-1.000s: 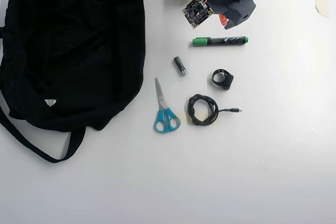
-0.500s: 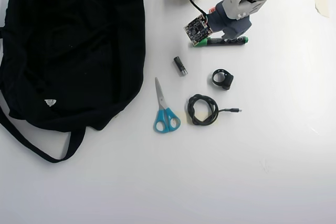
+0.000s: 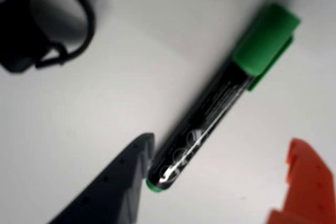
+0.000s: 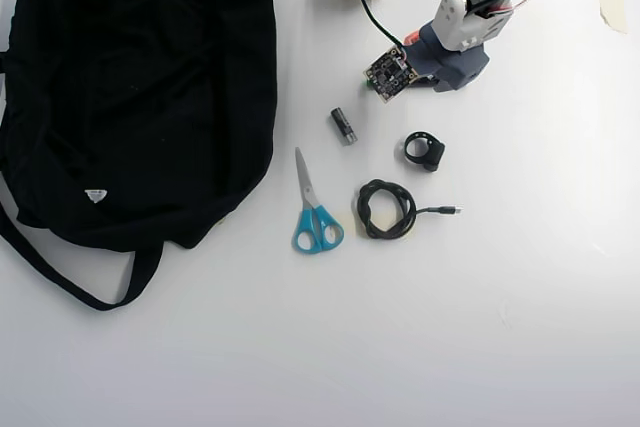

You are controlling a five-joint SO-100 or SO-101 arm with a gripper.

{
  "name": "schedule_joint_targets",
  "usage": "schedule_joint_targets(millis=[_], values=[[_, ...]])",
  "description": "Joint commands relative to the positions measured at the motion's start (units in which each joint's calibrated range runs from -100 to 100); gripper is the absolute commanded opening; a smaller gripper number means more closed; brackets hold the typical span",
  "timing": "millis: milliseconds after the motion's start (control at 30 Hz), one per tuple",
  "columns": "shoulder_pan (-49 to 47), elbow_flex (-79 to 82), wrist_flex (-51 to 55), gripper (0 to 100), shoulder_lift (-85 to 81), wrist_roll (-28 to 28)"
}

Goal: Put the green marker into the black bag

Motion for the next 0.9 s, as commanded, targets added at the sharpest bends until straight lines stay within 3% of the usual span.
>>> schedule_joint_targets(millis=[0, 433, 867], values=[[-1.5, 1.0, -0.9, 33, -0.4, -24.9], [-3.7, 0.7, -1.0, 32, -0.4, -36.4], [-0.9, 1.3, -0.3, 32, -0.5, -34.9]])
